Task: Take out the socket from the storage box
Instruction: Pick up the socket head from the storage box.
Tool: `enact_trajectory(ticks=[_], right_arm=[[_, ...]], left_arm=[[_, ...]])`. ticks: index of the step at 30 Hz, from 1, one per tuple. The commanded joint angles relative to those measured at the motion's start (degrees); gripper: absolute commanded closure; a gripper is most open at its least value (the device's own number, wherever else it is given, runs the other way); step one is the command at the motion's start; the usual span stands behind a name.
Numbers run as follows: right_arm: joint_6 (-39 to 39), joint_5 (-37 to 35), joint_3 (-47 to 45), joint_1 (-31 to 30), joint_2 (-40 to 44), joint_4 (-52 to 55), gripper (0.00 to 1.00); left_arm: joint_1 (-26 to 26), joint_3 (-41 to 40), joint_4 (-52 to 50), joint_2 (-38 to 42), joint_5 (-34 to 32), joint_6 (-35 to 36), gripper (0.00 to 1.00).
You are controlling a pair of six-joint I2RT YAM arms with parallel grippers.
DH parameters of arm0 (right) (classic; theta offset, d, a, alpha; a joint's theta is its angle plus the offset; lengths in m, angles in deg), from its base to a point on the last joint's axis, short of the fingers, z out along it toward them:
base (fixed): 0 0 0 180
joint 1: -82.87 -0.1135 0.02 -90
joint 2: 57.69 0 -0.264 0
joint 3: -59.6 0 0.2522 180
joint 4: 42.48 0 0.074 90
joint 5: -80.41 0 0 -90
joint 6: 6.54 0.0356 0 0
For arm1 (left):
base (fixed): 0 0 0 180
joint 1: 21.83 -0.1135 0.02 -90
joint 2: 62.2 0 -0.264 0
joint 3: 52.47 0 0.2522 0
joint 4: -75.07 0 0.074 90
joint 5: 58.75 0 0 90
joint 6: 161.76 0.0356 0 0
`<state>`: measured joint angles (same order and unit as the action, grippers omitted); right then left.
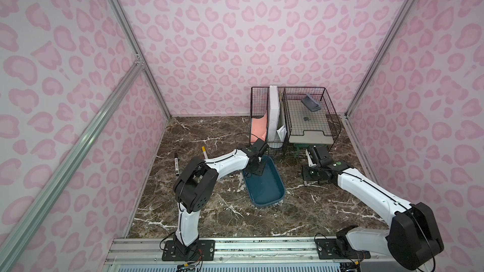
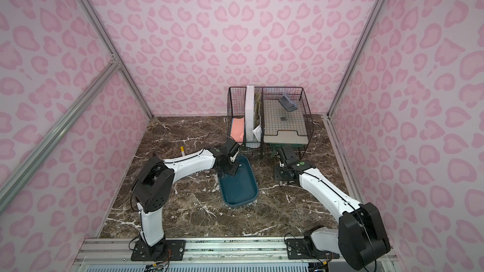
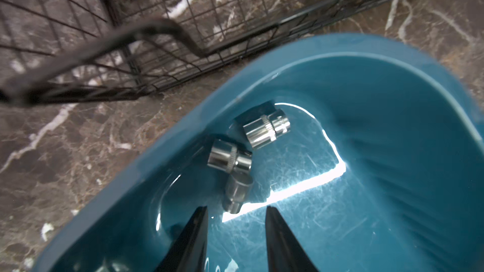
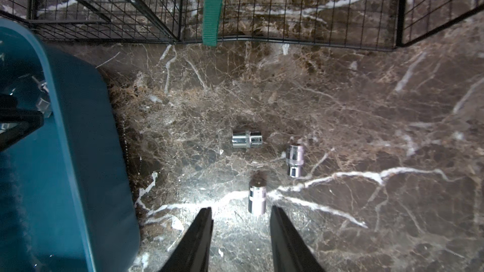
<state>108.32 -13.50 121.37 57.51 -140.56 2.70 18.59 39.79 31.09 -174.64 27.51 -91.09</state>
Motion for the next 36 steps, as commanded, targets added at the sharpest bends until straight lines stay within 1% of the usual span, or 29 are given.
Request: enact_trajectory(ticks=[1,12,15,18,20,23,28,31,36], right_arm=[[-0.2,0.1,0.1,0.1,-0.7,-1.3,0.57],[0.3,0.5,0.3,0.1,-1.2,-1.5,0.58],[0.5,0.6,0.1,0.1,-1.2,-1.8,0.58],[0.5,0.9,0.1,0.1,-1.1,-1.8,0.58],[0.4,1.0,0.2,0.1,-0.9,-1.8,0.58],[0.3,1.4,0.4,0.1,-0.6,-2.2,0.58],[-0.1,2.7,0.7,0.1,0.0,-2.8,0.58],[-0.1,3.2,1.2,0.0,0.1,-3.0,0.58],[-0.2,3.6,2.8,-1.0,-0.6,-3.1,0.59]], left_arm=[[-0.1,-0.1,1.5,-0.4,0.3,0.4,0.59],[0.2,-0.1,2.9,-3.3,-0.5,-0.2,0.65],[0.2,-0.3,3.2,-3.6,-0.4,-0.3,0.71],[0.3,-0.5,3.5,-3.3,-0.6,-0.1,0.81],[0.5,-0.5,3.3,-3.0,-0.4,0.2,0.85],[0.9,-1.5,3.7,-1.2,0.4,0.6,0.89],[1.7,-2.7,2.4,3.5,0.6,0.9,0.89],[3.0,-2.4,-0.7,7.4,-3.9,1.0,0.89],[2.6,-4.1,-3.3,15.6,-9.2,-0.6,0.90]])
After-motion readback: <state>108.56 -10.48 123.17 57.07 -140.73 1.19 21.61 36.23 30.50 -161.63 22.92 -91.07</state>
